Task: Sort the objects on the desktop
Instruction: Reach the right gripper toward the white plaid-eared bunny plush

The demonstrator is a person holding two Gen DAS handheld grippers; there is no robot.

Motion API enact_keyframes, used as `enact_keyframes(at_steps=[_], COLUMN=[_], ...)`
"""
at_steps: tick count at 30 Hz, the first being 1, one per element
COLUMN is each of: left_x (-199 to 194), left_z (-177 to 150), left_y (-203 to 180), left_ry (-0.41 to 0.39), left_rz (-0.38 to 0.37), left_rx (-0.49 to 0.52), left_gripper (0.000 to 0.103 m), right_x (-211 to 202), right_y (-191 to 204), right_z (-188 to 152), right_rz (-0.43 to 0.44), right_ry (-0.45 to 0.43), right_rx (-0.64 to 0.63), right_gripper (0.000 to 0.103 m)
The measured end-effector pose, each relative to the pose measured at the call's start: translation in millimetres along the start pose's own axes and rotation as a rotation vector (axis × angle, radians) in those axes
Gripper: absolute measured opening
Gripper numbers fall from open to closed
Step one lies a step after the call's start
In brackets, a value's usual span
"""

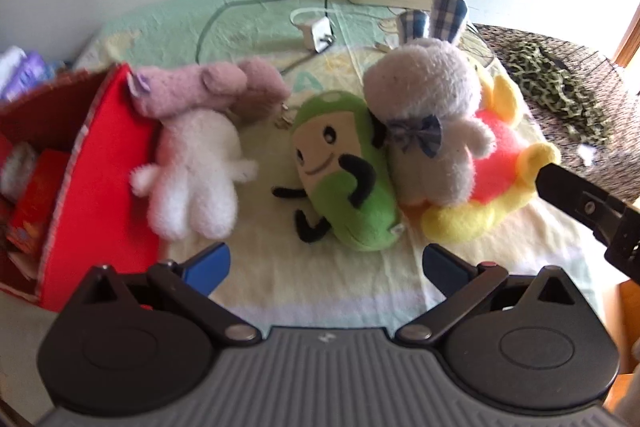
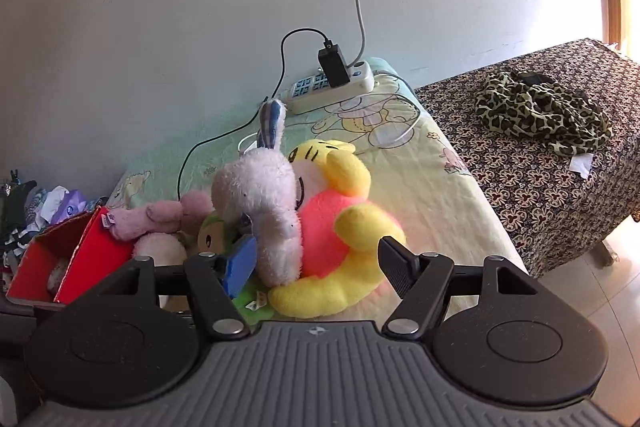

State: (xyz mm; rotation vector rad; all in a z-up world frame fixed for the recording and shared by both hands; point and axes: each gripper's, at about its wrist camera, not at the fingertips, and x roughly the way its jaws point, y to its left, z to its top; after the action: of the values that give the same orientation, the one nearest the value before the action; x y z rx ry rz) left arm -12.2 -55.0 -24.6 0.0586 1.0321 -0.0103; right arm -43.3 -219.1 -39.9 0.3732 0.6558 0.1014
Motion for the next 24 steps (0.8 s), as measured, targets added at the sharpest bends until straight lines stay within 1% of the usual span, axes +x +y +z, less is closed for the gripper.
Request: enact_keyframes(at_steps=[8,11,13,16,21,24], left_x=[3,2,0,-2,0,3], left_z=[8,11,13,19,31,34], left_y=[6,4,2,0,-1,0], left_ry=[0.007,-0.011,-0.029,-0.055,-0.068,-0.063], left_rz=[0.031,0.044,0.052,0.06,0.039,-0.024], left_rx=[-0.016,0.006,0.023,0.05,0.072,0.063], left_gripper=[0.102,0.102,0.102,0.102,0.102,0.101], right_x=[2,5,6,6,8,10], right_y=[-2,-1,-1,-1,-2,-4], right_z=[3,4,6,10,19,23], right_rz=[0.035,0.044,0.05,0.061,0.082,0.103], right_ry=[0.002,0.003,0.004,0.004,-0.009,-0.007], right_rx=[0.013,0.015,0.017,0.022,0.028,0.043], right_gripper=[0.071,0.07,0.067,0.066,0.064,0.061])
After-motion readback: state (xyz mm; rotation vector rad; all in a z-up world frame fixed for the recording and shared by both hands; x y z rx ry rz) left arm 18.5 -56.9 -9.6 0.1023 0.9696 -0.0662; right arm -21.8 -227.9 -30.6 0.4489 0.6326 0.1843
